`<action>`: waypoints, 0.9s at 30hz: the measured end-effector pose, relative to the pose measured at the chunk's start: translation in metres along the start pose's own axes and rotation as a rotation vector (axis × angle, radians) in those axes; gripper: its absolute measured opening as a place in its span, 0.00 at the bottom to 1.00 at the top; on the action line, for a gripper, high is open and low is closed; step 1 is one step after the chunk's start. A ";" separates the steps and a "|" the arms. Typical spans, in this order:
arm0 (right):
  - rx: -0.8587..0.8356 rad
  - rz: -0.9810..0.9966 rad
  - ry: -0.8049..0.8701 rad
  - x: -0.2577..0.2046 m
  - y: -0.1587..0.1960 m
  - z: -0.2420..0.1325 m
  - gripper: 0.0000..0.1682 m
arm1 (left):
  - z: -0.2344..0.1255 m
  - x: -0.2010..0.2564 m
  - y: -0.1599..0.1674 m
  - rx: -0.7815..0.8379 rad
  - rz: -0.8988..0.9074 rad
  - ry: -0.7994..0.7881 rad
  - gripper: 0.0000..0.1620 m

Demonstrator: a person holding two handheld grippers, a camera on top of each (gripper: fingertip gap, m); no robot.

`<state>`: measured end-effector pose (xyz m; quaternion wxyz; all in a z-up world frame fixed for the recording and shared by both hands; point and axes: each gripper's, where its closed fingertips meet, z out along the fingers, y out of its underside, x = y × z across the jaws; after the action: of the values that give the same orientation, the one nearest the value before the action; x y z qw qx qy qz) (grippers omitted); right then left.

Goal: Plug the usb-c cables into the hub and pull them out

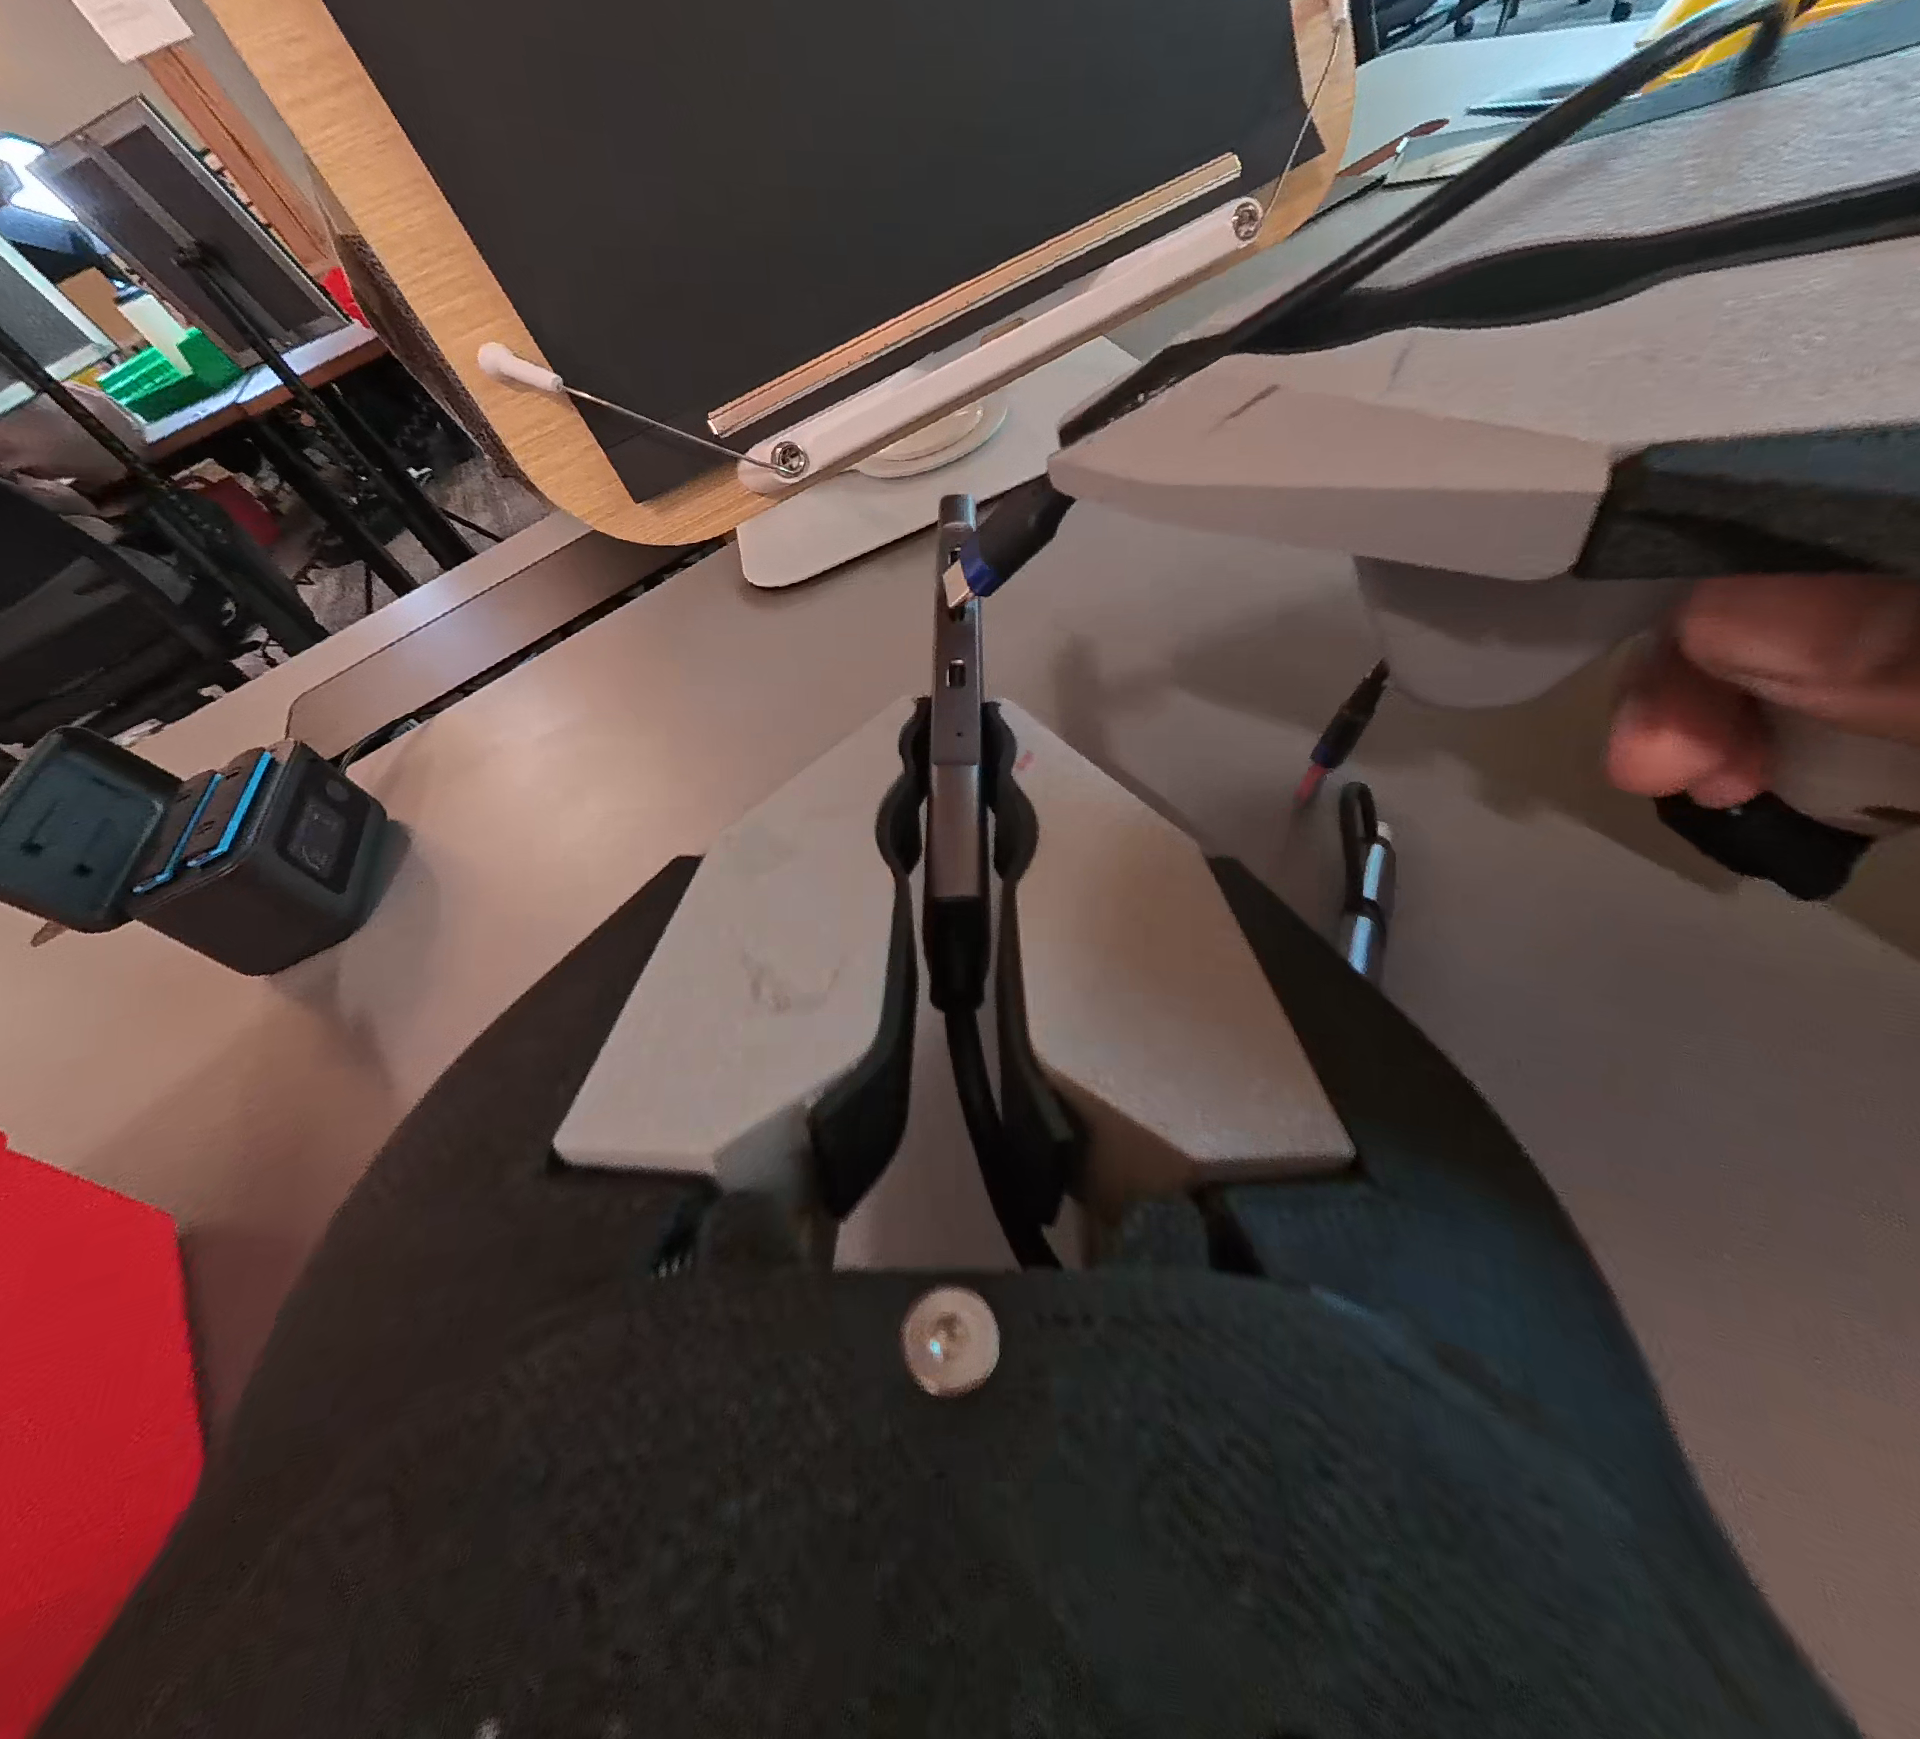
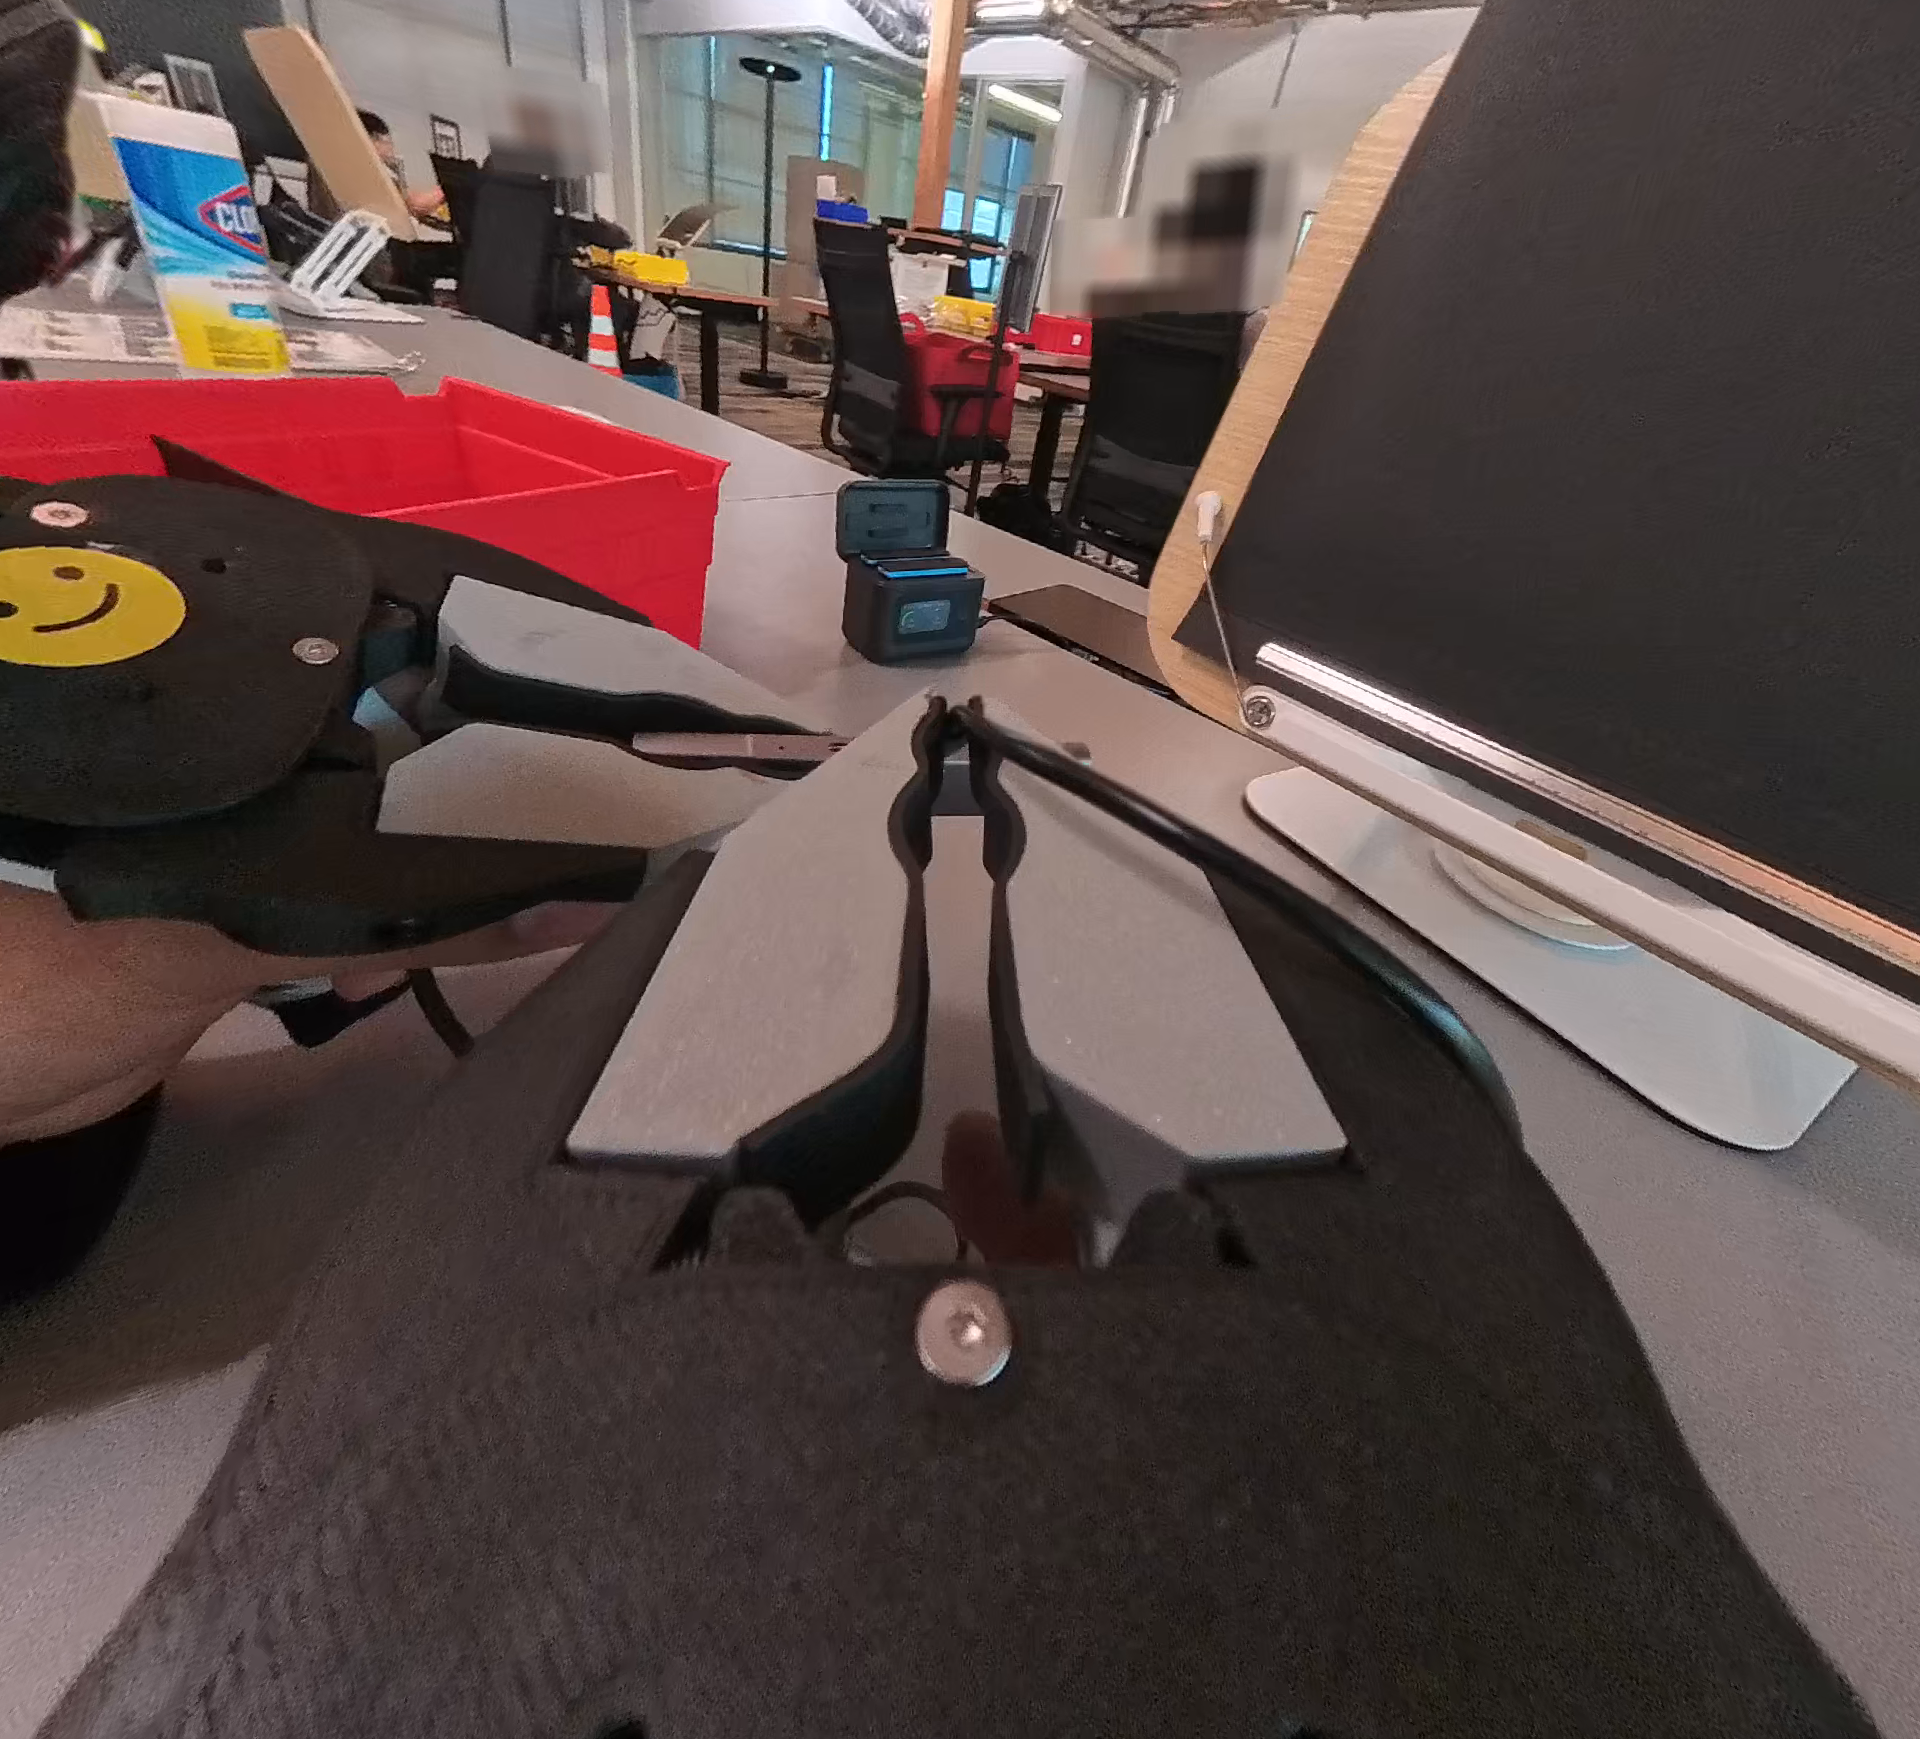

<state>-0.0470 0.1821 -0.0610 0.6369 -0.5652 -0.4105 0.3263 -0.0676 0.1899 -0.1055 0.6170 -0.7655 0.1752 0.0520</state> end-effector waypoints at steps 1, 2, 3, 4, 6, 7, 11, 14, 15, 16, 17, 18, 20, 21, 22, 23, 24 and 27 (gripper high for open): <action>-0.001 -0.005 -0.014 0.000 0.000 -0.001 0.00 | 0.000 0.001 0.000 0.001 -0.005 0.006 0.04; -0.005 -0.016 -0.026 0.000 0.001 -0.001 0.00 | 0.000 0.001 0.000 0.002 -0.010 0.012 0.04; -0.013 -0.029 -0.031 0.001 0.001 -0.002 0.01 | 0.000 0.002 0.000 0.002 -0.016 0.019 0.04; -0.019 -0.043 -0.033 0.003 0.002 -0.002 0.02 | 0.000 0.002 0.000 0.001 -0.020 0.024 0.04; -0.020 -0.068 -0.041 0.004 0.002 -0.003 0.03 | 0.000 0.003 0.000 0.001 -0.021 0.031 0.04; -0.021 -0.079 -0.045 0.004 0.003 -0.003 0.03 | 0.000 0.003 0.000 0.000 -0.022 0.034 0.04; -0.032 -0.114 -0.082 0.001 0.005 -0.003 0.07 | 0.000 0.005 0.000 0.003 -0.023 0.046 0.04; -0.085 -0.123 -0.113 -0.004 0.016 0.002 0.12 | 0.000 0.008 -0.002 0.008 -0.023 0.055 0.04; -0.090 -0.138 -0.100 -0.003 0.017 0.002 0.06 | 0.000 0.008 -0.001 0.007 -0.021 0.055 0.04; -0.086 -0.160 -0.091 -0.003 0.016 0.002 0.05 | -0.001 0.008 -0.002 0.010 -0.023 0.057 0.04; -0.088 -0.174 -0.086 -0.003 0.016 0.002 0.05 | -0.001 0.008 -0.002 0.011 -0.026 0.059 0.04; -0.092 -0.184 -0.084 -0.003 0.016 0.002 0.05 | -0.001 0.008 -0.002 0.010 -0.027 0.061 0.04; -0.099 -0.201 -0.080 -0.003 0.017 0.002 0.08 | -0.001 0.008 -0.002 0.011 -0.027 0.063 0.04; -0.100 -0.203 -0.079 -0.003 0.017 0.002 0.09 | -0.001 0.009 -0.002 0.010 -0.027 0.064 0.04; -0.101 -0.204 -0.079 -0.003 0.017 0.003 0.10 | -0.001 0.009 -0.002 0.009 -0.026 0.065 0.04; -0.101 -0.203 -0.079 -0.002 0.017 0.003 0.10 | -0.001 0.009 -0.001 0.008 -0.027 0.067 0.04; -0.100 -0.203 -0.076 -0.002 0.017 0.003 0.10 | -0.001 0.009 -0.002 0.009 -0.028 0.069 0.04; -0.096 -0.187 -0.070 0.001 0.015 0.002 0.13 | -0.001 0.010 -0.002 0.010 -0.028 0.073 0.04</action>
<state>-0.0479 0.1863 -0.0759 0.6223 -0.5424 -0.4984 0.2649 -0.0579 0.1874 -0.1066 0.6146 -0.7662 0.1871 0.0146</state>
